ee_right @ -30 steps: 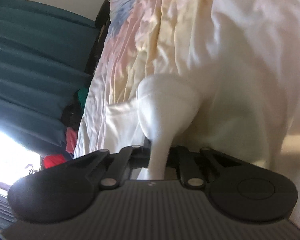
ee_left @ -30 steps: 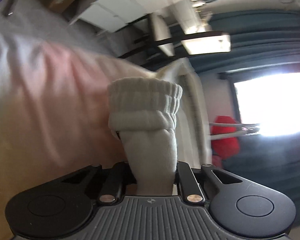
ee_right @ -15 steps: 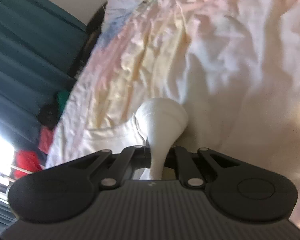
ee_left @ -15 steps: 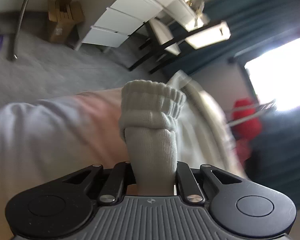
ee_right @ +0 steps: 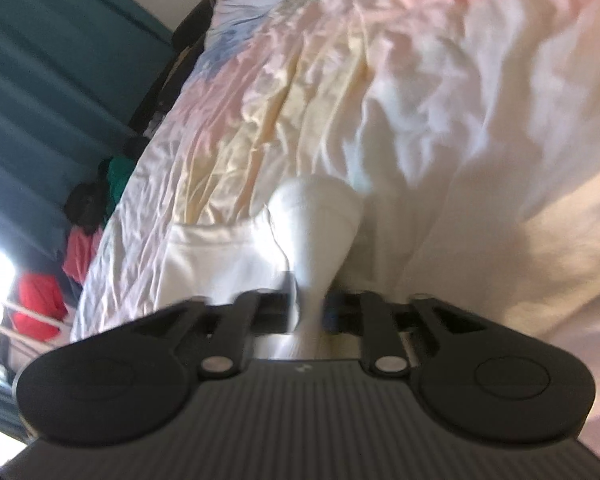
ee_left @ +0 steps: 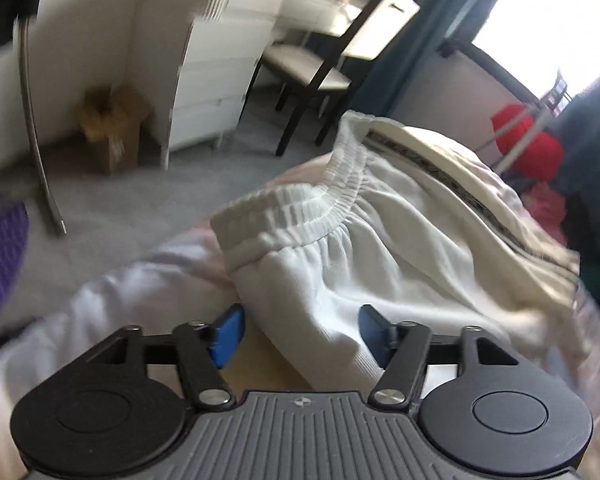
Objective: Fold clothes
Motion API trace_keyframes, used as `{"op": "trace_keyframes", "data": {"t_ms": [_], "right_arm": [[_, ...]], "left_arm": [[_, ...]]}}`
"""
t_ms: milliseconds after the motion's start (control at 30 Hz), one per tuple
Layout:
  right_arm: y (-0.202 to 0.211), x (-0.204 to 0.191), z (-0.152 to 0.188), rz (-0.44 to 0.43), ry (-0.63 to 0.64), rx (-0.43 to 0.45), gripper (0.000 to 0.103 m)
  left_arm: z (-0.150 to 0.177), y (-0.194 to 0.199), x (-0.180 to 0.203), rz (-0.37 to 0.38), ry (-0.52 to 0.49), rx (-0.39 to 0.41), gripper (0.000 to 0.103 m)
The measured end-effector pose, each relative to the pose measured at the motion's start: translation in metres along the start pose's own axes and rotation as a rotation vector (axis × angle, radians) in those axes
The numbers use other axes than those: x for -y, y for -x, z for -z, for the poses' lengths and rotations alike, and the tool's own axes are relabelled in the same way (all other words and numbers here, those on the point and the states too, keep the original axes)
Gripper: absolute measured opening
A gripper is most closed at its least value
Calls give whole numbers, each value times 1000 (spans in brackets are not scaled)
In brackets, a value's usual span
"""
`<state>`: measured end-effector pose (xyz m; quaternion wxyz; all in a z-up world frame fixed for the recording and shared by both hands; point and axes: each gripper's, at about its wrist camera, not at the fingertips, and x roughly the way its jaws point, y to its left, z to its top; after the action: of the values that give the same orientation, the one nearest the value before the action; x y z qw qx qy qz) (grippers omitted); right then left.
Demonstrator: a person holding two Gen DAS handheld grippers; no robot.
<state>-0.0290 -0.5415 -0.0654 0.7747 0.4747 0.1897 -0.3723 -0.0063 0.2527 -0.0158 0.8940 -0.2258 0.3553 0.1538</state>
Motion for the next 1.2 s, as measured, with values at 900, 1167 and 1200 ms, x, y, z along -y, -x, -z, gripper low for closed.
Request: {"op": "trace_keyframes", "data": {"t_ms": [900,1167,1200], "right_arm": [[168,-116,156,-692,878,-60,72],[158,-128,185,-720,933,-61,72],[158,-130,188,-719,938,-52,72]], "left_arm": [[122,65,268,354,-589,260,99],[148,21,259,332,-561,238,99],[147,19,257,327,-561,237,99]]}}
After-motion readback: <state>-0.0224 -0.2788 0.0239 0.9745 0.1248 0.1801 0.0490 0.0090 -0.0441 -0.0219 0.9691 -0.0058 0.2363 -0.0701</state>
